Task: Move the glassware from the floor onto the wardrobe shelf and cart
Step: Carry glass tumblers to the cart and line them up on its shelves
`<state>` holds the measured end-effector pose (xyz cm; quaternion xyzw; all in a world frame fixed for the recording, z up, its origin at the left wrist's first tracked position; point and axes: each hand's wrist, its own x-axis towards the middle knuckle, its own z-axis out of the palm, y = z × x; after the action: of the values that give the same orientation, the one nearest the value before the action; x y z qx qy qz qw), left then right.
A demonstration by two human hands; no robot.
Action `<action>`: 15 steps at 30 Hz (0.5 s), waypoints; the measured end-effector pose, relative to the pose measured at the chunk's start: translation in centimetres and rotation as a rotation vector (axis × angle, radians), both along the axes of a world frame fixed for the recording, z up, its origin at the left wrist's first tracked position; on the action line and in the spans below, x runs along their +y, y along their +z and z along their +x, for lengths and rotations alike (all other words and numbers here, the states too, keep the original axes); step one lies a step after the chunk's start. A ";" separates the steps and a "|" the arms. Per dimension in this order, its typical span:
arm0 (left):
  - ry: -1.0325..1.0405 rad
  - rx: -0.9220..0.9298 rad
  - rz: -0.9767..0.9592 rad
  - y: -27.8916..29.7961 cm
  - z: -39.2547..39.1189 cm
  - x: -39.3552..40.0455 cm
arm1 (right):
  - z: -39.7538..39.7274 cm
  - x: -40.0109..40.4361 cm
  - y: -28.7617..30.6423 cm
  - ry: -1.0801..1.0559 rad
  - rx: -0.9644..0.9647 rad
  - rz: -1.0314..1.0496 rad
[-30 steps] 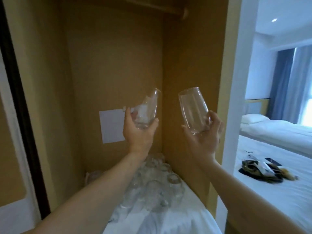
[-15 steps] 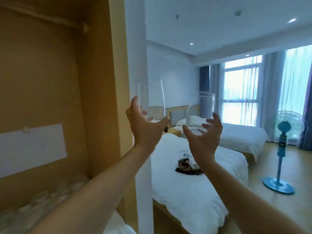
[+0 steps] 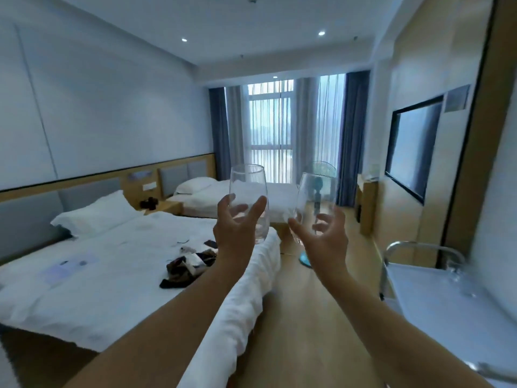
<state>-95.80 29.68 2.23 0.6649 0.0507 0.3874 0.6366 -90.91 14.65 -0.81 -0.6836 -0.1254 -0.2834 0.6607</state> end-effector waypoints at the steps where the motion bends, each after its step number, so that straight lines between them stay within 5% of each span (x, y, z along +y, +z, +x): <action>1: -0.034 0.027 0.003 -0.5 1.6 -1.0 | 1.2 -1.1 -0.5 -0.024 0.022 -0.005; 15: -0.430 0.228 0.021 -7.9 27.0 -6.9 | 21.2 -8.2 -7.7 -0.337 0.210 -0.097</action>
<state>-68.75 22.80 -5.71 0.7063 -0.0244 0.1656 0.6878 -69.72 6.47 -8.54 -0.7517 0.0470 -0.3108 0.5798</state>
